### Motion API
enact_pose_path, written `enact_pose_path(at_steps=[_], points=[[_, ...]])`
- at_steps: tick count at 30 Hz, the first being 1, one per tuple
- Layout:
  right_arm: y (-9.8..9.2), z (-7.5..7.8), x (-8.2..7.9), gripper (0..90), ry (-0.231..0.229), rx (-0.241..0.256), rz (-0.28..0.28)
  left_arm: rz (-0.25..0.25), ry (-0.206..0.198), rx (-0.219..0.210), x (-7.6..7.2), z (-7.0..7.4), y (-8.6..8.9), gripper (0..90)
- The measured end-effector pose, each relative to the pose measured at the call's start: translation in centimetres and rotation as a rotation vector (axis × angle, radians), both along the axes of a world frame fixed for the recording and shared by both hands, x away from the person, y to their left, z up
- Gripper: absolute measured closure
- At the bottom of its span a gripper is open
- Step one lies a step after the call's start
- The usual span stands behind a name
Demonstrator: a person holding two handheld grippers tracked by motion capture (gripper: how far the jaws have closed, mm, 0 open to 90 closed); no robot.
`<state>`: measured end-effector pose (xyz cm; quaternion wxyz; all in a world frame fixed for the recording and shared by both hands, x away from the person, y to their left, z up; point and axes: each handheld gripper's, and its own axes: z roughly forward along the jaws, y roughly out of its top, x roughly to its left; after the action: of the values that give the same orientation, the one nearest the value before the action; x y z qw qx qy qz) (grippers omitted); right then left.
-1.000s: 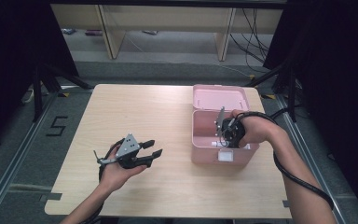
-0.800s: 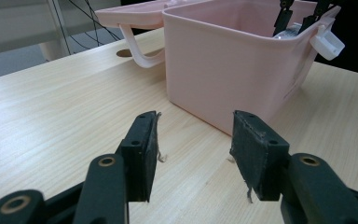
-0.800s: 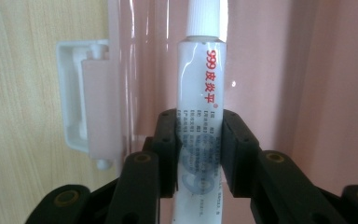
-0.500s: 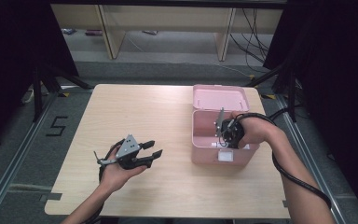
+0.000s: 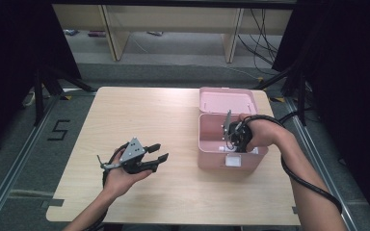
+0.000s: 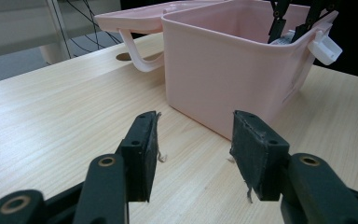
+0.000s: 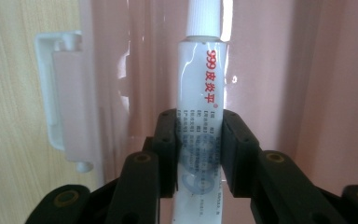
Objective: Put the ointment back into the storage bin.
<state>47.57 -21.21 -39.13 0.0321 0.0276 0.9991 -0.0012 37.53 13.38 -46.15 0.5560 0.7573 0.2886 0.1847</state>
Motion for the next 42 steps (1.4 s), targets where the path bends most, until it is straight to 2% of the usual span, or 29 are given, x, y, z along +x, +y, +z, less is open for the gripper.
enact_pose_path(at_steps=[1, 2, 3, 6, 7, 8, 9, 10, 13, 19, 20, 21, 23, 30, 31, 32, 33, 34, 35, 36, 39, 40, 41, 42], points=[[0.0, -0.1, 0.1, 71.0, 0.002, 0.007, 0.004, 0.000, 0.001, 0.002, 0.0, 0.0, 0.0, 50.5], [0.0, -0.2, 0.4, 71.0, 0.012, 0.011, 0.038, 0.001, 0.004, 0.003, 0.0, -0.1, 0.0, 50.5], [-0.1, -0.2, 0.3, 71.0, 0.005, 0.006, 0.009, 0.001, 0.004, 0.001, 0.0, -0.1, 0.0, 50.5], [-0.1, -0.3, 0.4, 71.0, 0.003, 0.002, 0.012, 0.001, 0.004, 0.003, 0.0, -0.1, 0.0, 50.5], [-0.1, -0.4, 0.3, 71.0, 0.010, -0.011, -0.020, 0.001, 0.003, 0.001, 0.0, -0.1, 0.0, 50.5], [-0.1, -0.4, 0.3, 70.9, 0.019, -0.010, -0.022, 0.000, 0.004, 0.001, 0.0, -0.1, 0.0, 50.5], [-0.2, -0.6, 0.5, 71.0, 0.011, 0.006, 0.017, 0.002, 0.005, -0.002, 0.0, -0.1, 0.0, 50.5], [-0.2, -0.7, 0.5, 70.9, 0.009, 0.008, 0.018, 0.001, 0.004, -0.003, 0.0, -0.2, -0.1, 50.5], [-0.2, -0.7, 0.4, 70.9, 0.013, 0.001, -0.014, -0.002, 0.005, -0.007, 0.0, -0.2, -0.2, 50.5], [-0.3, -1.1, 0.6, 70.9, 0.018, -0.014, -0.018, -0.003, 0.004, -0.005, 0.0, -0.2, -0.3, 50.5], [-0.4, -1.2, 0.8, 70.9, 0.014, -0.004, 0.004, -0.003, 0.004, -0.005, 0.0, -0.2, -0.3, 50.5], [-0.3, -1.4, 1.2, 70.9, 0.016, 0.018, 0.064, -0.004, 0.007, -0.004, 0.0, -0.2, -0.3, 50.5], [-0.3, -1.3, 0.8, 70.9, 0.018, 0.008, -0.006, -0.005, 0.008, -0.002, 0.0, -0.3, -0.3, 50.5], [-0.5, -1.4, 0.9, 70.7, 0.037, -0.002, -0.017, -0.004, 0.008, -0.002, 0.0, -0.3, -0.3, 50.5], [-0.5, -1.3, 0.7, 70.1, 0.043, -0.026, -0.058, -0.004, 0.009, -0.003, 0.0, -0.3, -0.3, 50.5], [-0.6, -1.2, 0.7, 68.4, 0.047, -0.025, -0.072, -0.003, 0.009, -0.004, 0.0, -0.3, -0.3, 50.5], [-0.6, -1.1, 0.5, 65.6, 0.040, -0.011, -0.095, -0.003, 0.009, -0.006, 0.0, -0.4, -0.3, 50.5], [-0.8, -1.0, 0.7, 63.7, 0.037, 0.000, -0.075, -0.003, 0.009, -0.006, 0.0, -0.4, -0.3, 50.5], [-0.9, -0.7, 0.7, 62.8, 0.041, -0.003, -0.089, -0.004, 0.012, -0.005, 0.0, -0.5, -0.4, 50.5], [-1.1, -0.6, 0.7, 62.6, 0.035, 0.015, -0.082, -0.004, 0.012, -0.005, 0.0, -0.5, -0.4, 50.5], [-1.5, -0.2, 0.6, 62.4, 0.022, 0.028, -0.093, -0.009, 0.016, 0.000, 0.0, -0.6, -0.5, 50.5], [-2.0, 0.2, 0.6, 62.7, -0.007, 0.060, -0.094, -0.009, 0.013, -0.012, 0.1, -0.5, -0.7, 50.5], [-2.2, 0.5, 0.4, 63.4, -0.017, 0.069, -0.121, -0.009, 0.013, -0.012, 0.1, -0.5, -0.7, 50.7], [-2.2, 0.5, 0.4, 63.4, -0.017, 0.069, -0.121, -0.016, 0.007, -0.021, 0.2, -0.4, -0.8, 50.7]])
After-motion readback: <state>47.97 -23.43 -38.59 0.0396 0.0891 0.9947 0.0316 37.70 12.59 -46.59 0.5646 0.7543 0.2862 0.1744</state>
